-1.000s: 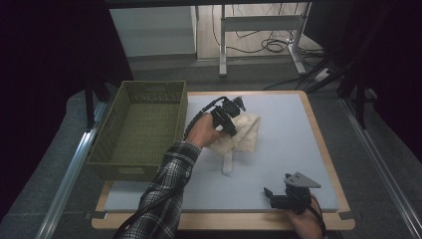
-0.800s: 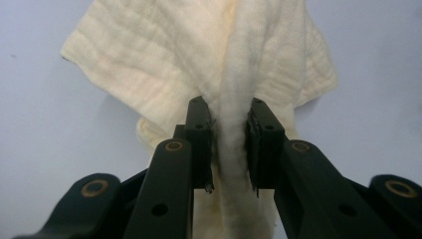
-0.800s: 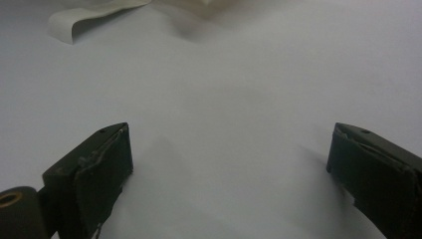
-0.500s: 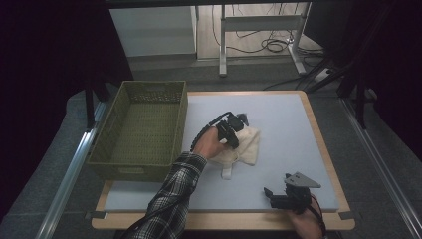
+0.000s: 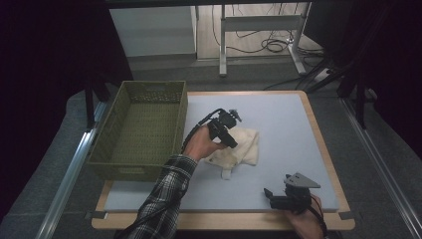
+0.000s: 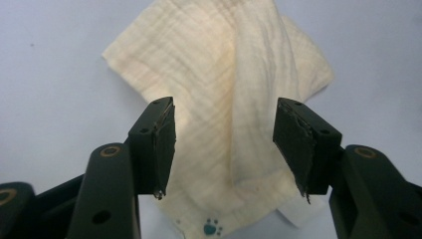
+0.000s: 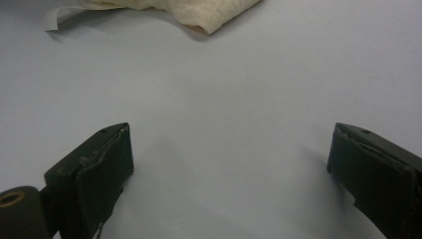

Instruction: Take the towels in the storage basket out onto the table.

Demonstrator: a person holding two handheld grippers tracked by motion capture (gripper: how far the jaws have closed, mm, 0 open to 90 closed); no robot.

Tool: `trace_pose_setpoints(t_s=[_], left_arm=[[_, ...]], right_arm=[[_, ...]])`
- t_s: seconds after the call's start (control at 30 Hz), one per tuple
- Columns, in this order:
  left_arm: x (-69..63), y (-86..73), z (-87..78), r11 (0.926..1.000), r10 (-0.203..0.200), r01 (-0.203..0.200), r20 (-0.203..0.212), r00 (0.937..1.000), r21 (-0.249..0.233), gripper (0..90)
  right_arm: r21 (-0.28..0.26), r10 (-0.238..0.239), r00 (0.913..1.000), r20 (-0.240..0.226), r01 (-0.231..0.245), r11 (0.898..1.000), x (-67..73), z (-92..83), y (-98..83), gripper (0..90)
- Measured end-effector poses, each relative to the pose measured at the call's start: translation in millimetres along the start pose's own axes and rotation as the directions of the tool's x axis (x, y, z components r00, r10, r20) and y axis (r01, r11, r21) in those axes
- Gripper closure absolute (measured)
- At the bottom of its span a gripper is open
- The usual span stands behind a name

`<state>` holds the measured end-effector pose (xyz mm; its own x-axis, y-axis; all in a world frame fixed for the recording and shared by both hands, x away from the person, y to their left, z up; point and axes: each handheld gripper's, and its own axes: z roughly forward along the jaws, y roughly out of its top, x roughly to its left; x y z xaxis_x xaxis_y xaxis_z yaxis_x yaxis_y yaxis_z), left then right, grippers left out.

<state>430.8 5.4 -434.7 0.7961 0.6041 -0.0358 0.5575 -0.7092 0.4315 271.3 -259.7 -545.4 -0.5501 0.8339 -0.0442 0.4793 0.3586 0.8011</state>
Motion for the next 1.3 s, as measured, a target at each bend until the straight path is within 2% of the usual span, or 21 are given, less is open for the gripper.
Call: trace_pose_setpoints(t_s=[0.13,0.23,0.27,0.37,0.4,0.57,0.67,0.73,0.9,0.97,1.0,1.03,1.13,1.17,1.2,1.23,1.3], left_arm=[[-4.6,-10.9,-10.1,0.9997,-0.002,0.002,0.007,1.0000,-0.024,41.1],[-15.0,-25.3,-15.0,0.9988,0.008,-0.007,0.021,0.9997,-0.048,40.6],[-15.0,-25.3,-15.0,0.9988,0.008,-0.007,0.021,0.9997,-0.048,40.6],[-23.4,-35.7,-15.8,0.9978,0.018,-0.016,0.033,0.9993,-0.064,39.9],[-26.6,-38.7,-15.3,0.9977,0.024,-0.022,0.030,0.9993,-0.064,38.8],[-41.8,-53.1,-9.4,0.9959,0.052,-0.050,0.025,0.9983,-0.075,36.6],[-51.4,-60.0,-2.3,0.9938,0.079,-0.077,0.023,0.9967,-0.080,35.6],[-57.1,-63.4,4.6,0.9921,0.098,-0.097,0.016,0.9950,-0.080,35.6],[-62.9,-66.8,20.4,0.9891,0.111,-0.111,-0.011,0.9938,-0.096,37.3],[-62.3,-67.2,26.6,0.9883,0.104,-0.105,-0.011,0.9945,-0.111,40.1],[-62.0,-67.3,29.8,0.9879,0.101,-0.103,-0.020,0.9947,-0.116,41.5],[-61.6,-67.3,33.0,0.9874,0.099,-0.102,-0.030,0.9947,-0.121,41.5],[-58.3,-67.7,40.7,0.9874,0.089,-0.095,-0.050,0.9948,-0.127,46.9],[-57.0,-68.1,42.5,0.9872,0.083,-0.090,-0.055,0.9950,-0.132,50.1],[-55.4,-68.3,43.9,0.9870,0.078,-0.086,-0.064,0.9950,-0.136,57.5],[-53.5,-68.5,45.0,0.9870,0.068,-0.077,-0.066,0.9955,-0.141,57.5],[-48.5,-69.0,46.8,0.9874,0.048,-0.054,-0.044,0.9979,-0.149,66.3]], right_arm=[[0.018,0.000,1.0000,-0.001,0.000,1.000,-0.5,-1.4,2.2,6.7],[0.018,0.042,0.9978,-0.051,-0.042,0.999,-7.0,-5.1,5.1,14.2],[0.017,0.048,0.9969,-0.062,-0.047,0.999,-8.4,-5.4,6.4,15.7],[0.021,0.054,0.9951,-0.083,-0.052,0.998,-9.9,-5.7,9.5,19.2],[0.021,0.043,0.9941,-0.099,-0.041,0.999,-10.5,-4.9,12.9,22.4],[0.027,0.008,0.9935,-0.113,-0.005,1.000,-14.0,-1.4,22.4,25.6],[0.052,0.015,0.9899,-0.141,-0.008,0.999,-19.1,4.6,32.4,26.6],[0.053,0.007,0.9889,-0.149,0.001,0.999,-21.4,8.0,38.2,31.8],[0.053,0.006,0.9840,-0.178,0.003,0.999,-25.6,21.1,56.4,41.2],[0.053,0.006,0.9814,-0.192,0.005,0.999,-25.4,26.8,63.0,42.7],[0.057,-0.003,0.9796,-0.201,0.015,0.998,-22.8,34.9,70.1,43.5],[0.057,-0.003,0.9796,-0.201,0.015,0.998,-22.8,34.9,70.1,43.5],[0.068,-0.028,0.9811,-0.191,0.042,0.997,-17.2,50.1,78.2,43.6],[0.074,-0.036,0.9819,-0.186,0.051,0.996,-15.7,55.3,80.2,44.3],[0.080,-0.052,0.9847,-0.166,0.066,0.995,-12.8,64.6,83.3,47.2],[0.080,-0.052,0.9847,-0.166,0.066,0.995,-12.8,64.6,83.3,47.2],[0.093,-0.070,0.9868,-0.146,0.084,0.992,-9.4,71.8,85.9,52.5]])
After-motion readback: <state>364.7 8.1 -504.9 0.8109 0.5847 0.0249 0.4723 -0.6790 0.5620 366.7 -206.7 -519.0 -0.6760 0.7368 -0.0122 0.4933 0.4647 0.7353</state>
